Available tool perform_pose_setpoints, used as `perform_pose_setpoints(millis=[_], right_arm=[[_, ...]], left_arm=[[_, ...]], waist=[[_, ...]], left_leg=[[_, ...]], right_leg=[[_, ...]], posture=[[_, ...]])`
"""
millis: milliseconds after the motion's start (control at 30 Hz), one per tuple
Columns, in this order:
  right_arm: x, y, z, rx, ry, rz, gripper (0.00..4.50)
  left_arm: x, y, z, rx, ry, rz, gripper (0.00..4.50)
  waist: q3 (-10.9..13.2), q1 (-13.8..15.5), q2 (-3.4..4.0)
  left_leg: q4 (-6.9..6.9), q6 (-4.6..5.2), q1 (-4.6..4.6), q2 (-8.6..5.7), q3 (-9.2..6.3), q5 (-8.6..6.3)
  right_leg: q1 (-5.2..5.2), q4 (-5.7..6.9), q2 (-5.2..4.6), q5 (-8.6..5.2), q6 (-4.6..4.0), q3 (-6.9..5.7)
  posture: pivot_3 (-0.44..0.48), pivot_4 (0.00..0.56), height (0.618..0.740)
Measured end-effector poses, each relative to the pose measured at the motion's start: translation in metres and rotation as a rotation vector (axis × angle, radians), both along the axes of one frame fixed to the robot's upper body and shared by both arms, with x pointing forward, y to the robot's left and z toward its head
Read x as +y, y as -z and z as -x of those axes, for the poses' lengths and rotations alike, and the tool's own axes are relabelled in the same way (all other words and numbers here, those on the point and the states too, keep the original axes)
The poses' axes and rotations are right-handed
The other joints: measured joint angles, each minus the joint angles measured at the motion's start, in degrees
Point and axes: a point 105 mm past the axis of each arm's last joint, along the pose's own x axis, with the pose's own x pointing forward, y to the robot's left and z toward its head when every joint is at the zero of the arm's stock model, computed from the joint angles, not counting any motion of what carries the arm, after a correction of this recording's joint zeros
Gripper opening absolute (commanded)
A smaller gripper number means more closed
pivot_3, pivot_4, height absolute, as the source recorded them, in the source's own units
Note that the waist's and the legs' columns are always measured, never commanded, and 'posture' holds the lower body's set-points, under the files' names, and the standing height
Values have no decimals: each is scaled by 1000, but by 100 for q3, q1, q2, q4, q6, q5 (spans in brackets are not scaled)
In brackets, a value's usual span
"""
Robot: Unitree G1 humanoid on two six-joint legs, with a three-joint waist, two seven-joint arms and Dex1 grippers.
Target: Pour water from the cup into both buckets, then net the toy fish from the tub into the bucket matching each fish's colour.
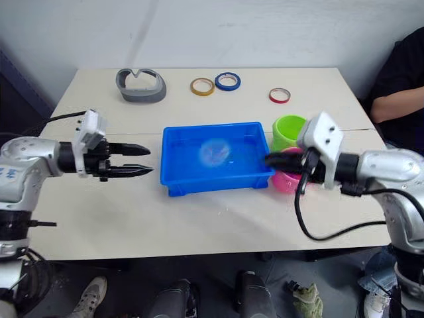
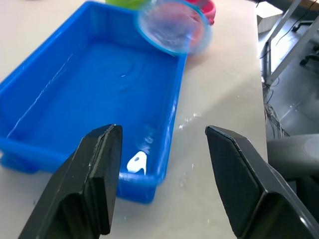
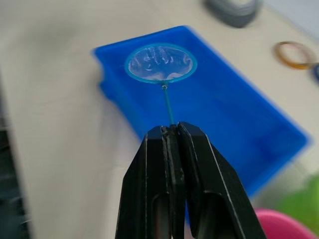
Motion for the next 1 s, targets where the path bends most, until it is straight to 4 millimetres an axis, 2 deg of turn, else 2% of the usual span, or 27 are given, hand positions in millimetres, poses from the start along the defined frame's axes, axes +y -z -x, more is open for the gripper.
perform_pose_setpoints(millis=[100,233,333,467,567,767,933,1000], right_arm=[[13,23,18,114,-136,7,0],[29,34,22,105,-222,-5,0],[46,55,11,74,-239,-11,0],[59,84,-11,33,-211,46,0],[67,97,-22,10,-206,68,0],[64,112,-30,15,-198,92,0],[63,115,-31,30,-196,98,0],[62,116,-31,30,-194,103,812]], left_arm=[[0,5,10,21,19,-2,2970],[-7,7,17,29,41,-2,2970],[-14,12,20,25,48,4,2970],[-23,17,19,29,50,27,2970],[-28,22,18,42,60,35,2970],[-26,23,21,49,66,11,2970],[-24,26,23,57,68,2,2970],[-24,27,24,58,72,-1,3024]], waist=[[0,9,0],[0,7,-1],[0,-6,-1],[0,-10,-1],[0,-7,-1],[0,-7,-1],[0,-8,-1],[0,-8,-1]], left_leg=[[5,4,0,-4,-1,-1],[5,4,7,-4,-2,-1],[4,-1,8,-5,3,1],[6,-3,9,-5,9,2],[6,-4,8,-4,8,2],[6,-3,9,-4,8,2],[6,-4,9,-2,6,2],[6,-4,8,-3,6,2]], right_leg=[[2,2,-6,0,1,1],[7,3,-7,2,3,3],[4,7,-3,1,2,2],[2,9,2,1,2,0],[2,8,4,1,2,-2],[3,8,2,1,2,0],[3,9,1,1,1,-1],[3,9,0,1,1,-1]], posture=[[0,150,713],[0,150,713],[0,150,713],[0,150,713],[0,150,713],[0,150,713],[0,150,713],[0,150,713]])
